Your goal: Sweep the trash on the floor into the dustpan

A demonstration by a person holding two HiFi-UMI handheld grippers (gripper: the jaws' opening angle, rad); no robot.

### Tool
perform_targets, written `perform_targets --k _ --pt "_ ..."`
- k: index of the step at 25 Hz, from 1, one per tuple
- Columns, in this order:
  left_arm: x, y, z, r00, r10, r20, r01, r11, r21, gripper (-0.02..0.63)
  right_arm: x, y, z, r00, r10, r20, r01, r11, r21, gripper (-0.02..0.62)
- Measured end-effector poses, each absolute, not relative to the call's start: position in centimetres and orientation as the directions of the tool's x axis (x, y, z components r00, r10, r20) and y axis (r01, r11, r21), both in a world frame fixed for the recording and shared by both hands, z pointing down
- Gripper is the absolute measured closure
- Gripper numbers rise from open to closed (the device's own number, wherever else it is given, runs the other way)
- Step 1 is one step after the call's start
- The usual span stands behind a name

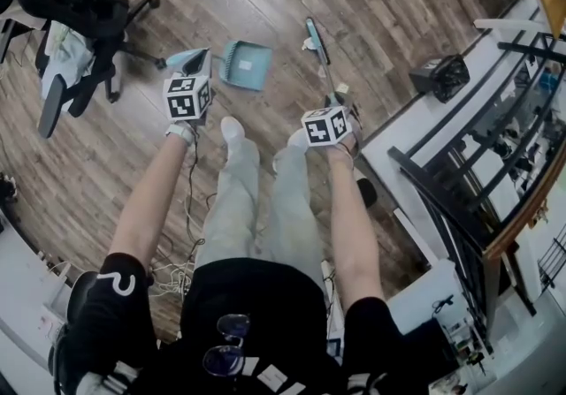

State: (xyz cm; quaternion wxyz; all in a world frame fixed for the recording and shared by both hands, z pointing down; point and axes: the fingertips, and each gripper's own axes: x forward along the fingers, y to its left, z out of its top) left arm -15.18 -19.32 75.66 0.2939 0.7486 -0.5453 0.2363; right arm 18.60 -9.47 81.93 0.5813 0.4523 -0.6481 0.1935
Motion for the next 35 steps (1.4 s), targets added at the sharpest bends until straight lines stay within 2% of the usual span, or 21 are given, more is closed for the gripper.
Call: perform_targets --k 6,14,19,26,30,35 --pt "-15.2 -19.1 75.5 0.317 -0.657 0.684 -0.947 -0.256 0.194 0.595 14.0 -6.5 81.1 0.038 -0.338 0.940 -0.837 0.503 0.215 0.511" --pt "-15.4 -18.8 75.6 0.358 -0.630 0.689 -0.931 -0.303 0.206 0.598 7.9 -4.4 80.2 -0.039 -0.322 0.946 -0.913 0.396 0.097 0.511" --pt "-15.3 -18.7 75.5 0.376 -0.611 0.697 -0.921 -0.327 0.211 0.601 4.7 -4.4 79.1 -0.130 -0.311 0.942 -0.959 0.281 -0.040 0.511" --pt "-15.4 -18.4 75.9 0.400 -0.581 0.709 -0.910 -0.342 0.234 0.606 5.0 -4.8 78.1 -0.125 -0.336 0.933 -0.980 0.191 -0.062 0.509" --pt "-15.8 -17.1 78.1 0.388 -0.495 0.777 -0.908 -0.352 0.229 0.606 6.7 -4.2 77.6 -0.080 -0.339 0.937 -0.983 0.183 -0.017 0.510" --pt "-16.5 -16.5 77.8 0.399 -0.501 0.768 -0.906 -0.342 0.248 0.606 9.2 -3.7 76.5 -0.061 -0.354 0.933 -0.987 0.160 -0.004 0.511"
